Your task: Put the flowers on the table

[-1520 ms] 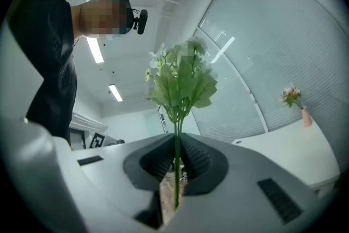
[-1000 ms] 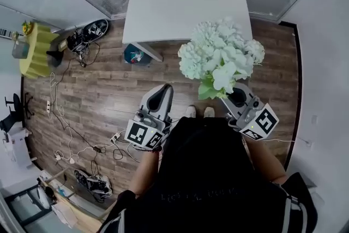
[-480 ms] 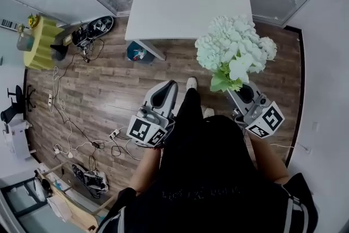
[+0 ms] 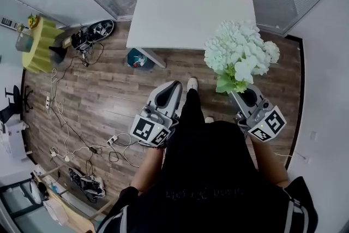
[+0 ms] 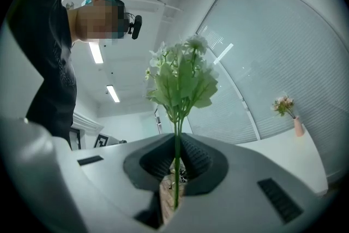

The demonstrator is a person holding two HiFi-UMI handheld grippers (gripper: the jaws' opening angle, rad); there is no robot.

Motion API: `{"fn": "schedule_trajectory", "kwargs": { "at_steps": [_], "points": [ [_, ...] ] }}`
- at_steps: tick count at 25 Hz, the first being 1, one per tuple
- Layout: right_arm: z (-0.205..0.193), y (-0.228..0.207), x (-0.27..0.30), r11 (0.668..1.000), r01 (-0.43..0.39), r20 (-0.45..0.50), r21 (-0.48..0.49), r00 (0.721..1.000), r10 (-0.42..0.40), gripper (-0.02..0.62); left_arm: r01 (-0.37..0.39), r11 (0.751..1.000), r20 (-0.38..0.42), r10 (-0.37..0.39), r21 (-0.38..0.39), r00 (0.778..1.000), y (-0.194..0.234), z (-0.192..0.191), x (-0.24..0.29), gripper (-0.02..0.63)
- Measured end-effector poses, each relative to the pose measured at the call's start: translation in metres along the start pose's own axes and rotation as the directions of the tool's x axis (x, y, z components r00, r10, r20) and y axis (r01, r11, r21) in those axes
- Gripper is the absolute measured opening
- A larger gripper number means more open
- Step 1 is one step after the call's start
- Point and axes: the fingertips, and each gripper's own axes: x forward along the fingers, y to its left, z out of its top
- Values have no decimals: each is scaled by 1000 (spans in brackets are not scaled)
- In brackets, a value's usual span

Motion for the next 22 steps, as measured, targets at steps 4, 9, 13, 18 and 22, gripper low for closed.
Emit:
{"fn": "schedule_trajectory", "kwargs": {
  "at_steps": [4,9,13,18,22],
  "points": [
    [-1,-5,4,1000,18,5,10,1000,-18,44,18,1000,-9,-18,-2,1000,4,-4,6,26],
    [0,-34,45,999,29,-18,22,999,-28,44,20,1000,-23,-20,-16,1000,45,3,37,26],
    [-1,-27,44,998,35,3,52,999,-35,44,41,999,-13,-41,-13,999,43,6,34,26],
    [0,-44,71,996,39,4,81,999,-40,44,48,998,-16,-48,-28,999,68,7,53,26],
    [12,-77,129,996,32,-6,82,999,-32,44,47,998,-23,-48,-43,999,121,20,85,26]
  ]
}}
